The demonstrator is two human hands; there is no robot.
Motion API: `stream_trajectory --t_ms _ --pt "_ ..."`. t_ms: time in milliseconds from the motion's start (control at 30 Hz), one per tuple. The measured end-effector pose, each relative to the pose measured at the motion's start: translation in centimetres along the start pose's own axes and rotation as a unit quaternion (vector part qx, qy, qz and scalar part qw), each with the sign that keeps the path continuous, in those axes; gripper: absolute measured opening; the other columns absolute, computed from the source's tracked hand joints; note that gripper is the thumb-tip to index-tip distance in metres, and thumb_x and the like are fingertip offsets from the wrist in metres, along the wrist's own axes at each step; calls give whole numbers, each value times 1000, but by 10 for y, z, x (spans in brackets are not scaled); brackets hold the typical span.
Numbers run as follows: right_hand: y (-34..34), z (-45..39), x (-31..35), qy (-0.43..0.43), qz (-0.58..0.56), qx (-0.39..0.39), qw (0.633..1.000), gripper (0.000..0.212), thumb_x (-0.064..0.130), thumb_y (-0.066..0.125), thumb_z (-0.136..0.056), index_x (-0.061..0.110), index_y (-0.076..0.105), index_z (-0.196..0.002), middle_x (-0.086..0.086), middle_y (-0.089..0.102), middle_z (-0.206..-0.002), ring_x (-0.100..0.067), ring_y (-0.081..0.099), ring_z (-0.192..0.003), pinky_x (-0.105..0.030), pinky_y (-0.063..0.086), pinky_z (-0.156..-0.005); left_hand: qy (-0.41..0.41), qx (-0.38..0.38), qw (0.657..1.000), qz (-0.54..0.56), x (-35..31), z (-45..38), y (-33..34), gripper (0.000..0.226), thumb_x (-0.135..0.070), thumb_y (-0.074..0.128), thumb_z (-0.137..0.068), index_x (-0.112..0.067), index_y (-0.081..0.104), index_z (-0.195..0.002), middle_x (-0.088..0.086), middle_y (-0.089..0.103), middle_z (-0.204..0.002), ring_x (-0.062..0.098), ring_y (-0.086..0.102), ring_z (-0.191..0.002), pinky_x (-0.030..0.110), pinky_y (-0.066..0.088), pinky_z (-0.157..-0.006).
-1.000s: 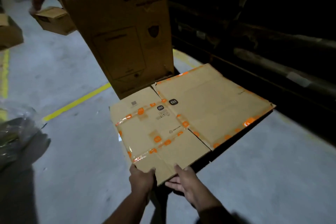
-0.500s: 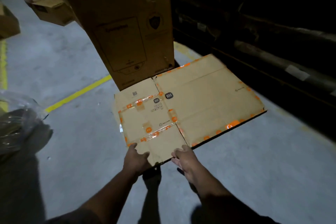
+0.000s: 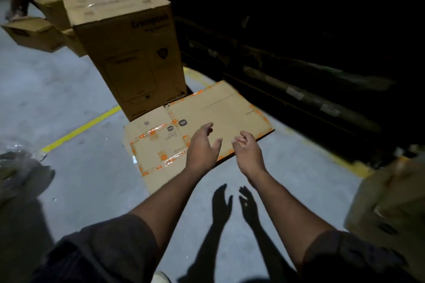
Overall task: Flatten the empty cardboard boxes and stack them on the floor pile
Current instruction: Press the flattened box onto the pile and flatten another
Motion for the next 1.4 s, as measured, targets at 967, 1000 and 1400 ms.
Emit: stream_trajectory --t_ms 967,1000,1400 --pt "-555 382 156 -227 -79 -516 822 23 13 63 -95 23 58 -116 -2 66 -108 -11 65 -95 -43 59 -87 368 116 886 258 -571 249 44 62 -34 68 -94 -22 40 -148 2 49 -144 15 52 -128 39 47 -107" --pt "-576 386 152 -213 -85 -537 812 24 12 64 -95 21 57 -116 -6 65 -113 -11 64 -95 -43 58 -90 355 108 892 259 -581 243 46 65 -35 68 -94 -20 37 -150 4 44 -148 18 49 -131 38 45 -108" --pt "-622 352 163 -203 -136 -520 818 28 19 65 -95 15 57 -122 -1 63 -107 -12 62 -98 -42 57 -91 379 31 917 119 -713 149 56 53 -24 66 -96 -15 49 -145 6 46 -147 20 49 -133 32 43 -105"
Point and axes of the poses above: each hand's wrist, its own z-axis away from the middle knuckle, its own y-axis out of the palm, x = y × z, the point moved 5 cm from there along -z, towards the middle knuckle
